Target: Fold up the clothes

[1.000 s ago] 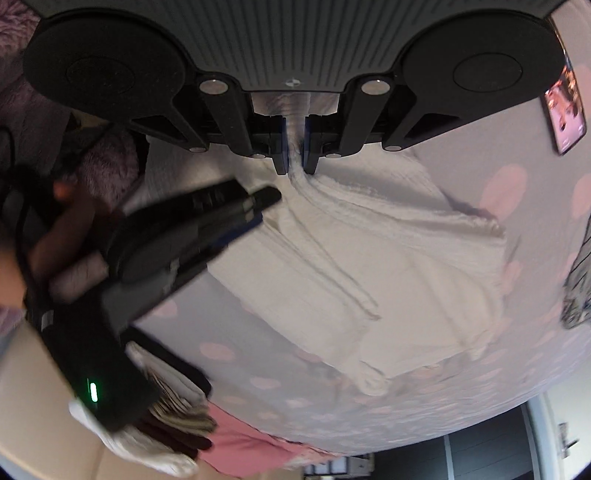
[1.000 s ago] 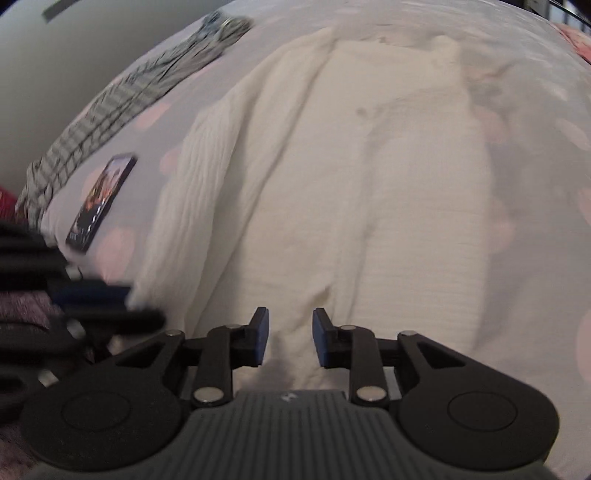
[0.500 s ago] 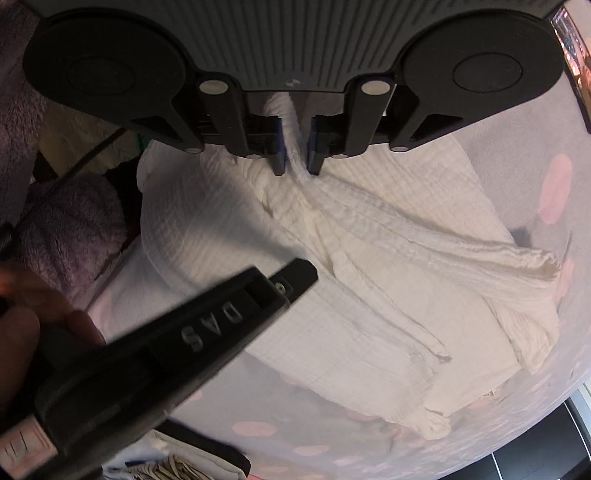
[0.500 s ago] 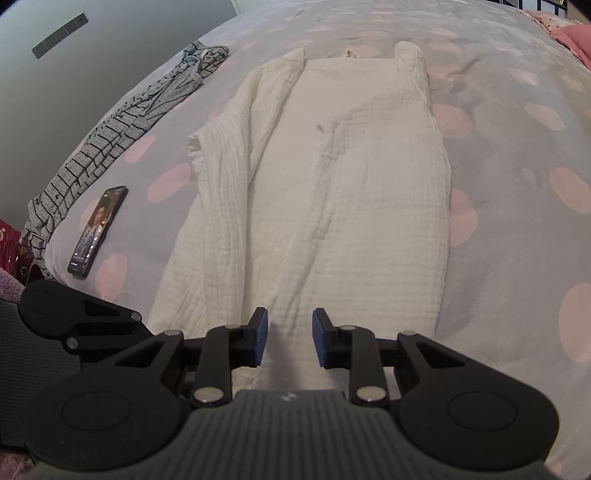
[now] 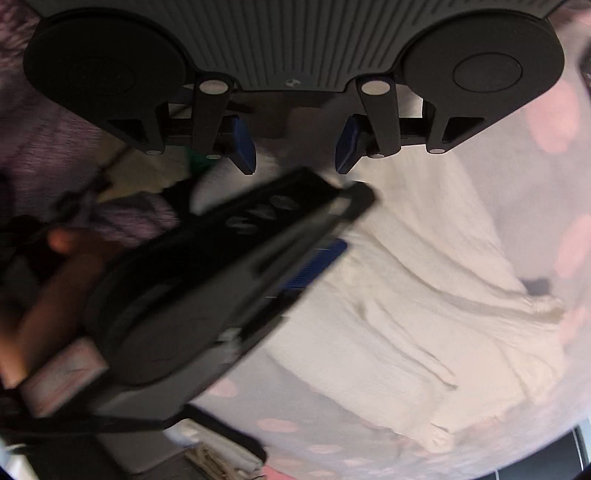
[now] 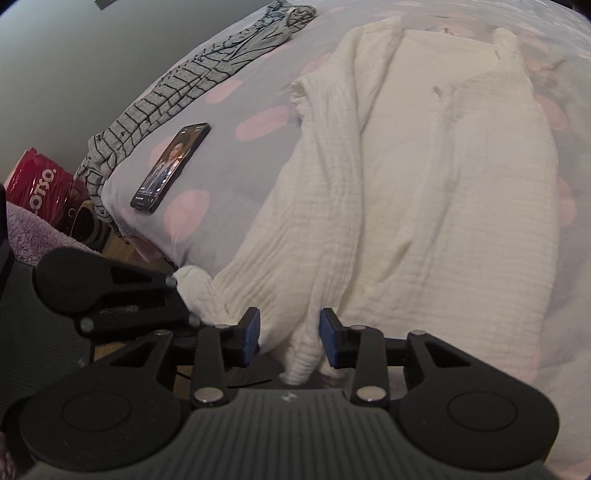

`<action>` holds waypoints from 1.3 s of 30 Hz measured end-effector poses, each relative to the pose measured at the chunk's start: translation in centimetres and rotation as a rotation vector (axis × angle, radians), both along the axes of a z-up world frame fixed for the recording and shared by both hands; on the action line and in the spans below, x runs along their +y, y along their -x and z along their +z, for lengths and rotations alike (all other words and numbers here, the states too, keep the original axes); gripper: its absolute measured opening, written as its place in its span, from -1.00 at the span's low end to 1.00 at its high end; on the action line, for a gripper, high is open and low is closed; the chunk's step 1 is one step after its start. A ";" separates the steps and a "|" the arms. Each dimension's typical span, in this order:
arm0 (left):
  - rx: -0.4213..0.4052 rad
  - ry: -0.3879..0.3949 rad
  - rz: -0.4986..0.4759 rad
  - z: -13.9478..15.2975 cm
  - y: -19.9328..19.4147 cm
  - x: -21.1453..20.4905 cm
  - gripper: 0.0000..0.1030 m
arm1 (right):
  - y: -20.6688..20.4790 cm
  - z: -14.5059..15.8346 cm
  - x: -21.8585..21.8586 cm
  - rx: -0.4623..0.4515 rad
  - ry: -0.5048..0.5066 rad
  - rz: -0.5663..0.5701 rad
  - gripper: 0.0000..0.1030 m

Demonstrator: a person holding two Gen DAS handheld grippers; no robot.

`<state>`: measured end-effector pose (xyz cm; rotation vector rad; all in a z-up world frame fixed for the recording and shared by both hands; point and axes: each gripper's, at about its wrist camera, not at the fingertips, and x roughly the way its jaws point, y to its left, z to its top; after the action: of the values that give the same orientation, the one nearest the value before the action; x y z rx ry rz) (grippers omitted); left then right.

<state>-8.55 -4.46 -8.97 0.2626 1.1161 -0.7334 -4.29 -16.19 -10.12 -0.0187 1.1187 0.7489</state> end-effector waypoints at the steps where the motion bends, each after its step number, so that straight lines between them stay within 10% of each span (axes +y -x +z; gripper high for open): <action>1: -0.006 0.000 0.001 0.1 0.3 0.1 -0.12 | -0.1 -0.1 0.3 0.001 -0.001 0.001 -0.23; 8: -0.129 -0.047 0.081 2.5 1.5 2.8 -0.12 | -0.6 -0.9 0.5 -0.013 0.083 -0.026 -0.60; 17: -0.249 -0.239 0.061 1.5 1.4 3.5 -0.08 | -0.6 -0.9 0.0 -0.012 0.088 -0.040 -0.59; 23: -0.211 -0.319 0.036 0.7 1.1 3.0 -0.85 | -0.7 -1.0 0.0 -0.011 0.084 -0.041 -0.59; 39: 0.085 0.000 -0.105 -1.1 2.3 -0.1 -0.93 | -1.0 -0.9 -0.3 -0.012 0.087 -0.040 -0.58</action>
<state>-10.82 -4.57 -10.07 0.2944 1.1896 -0.8442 -3.31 -16.50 -10.99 -0.0743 1.1366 0.6637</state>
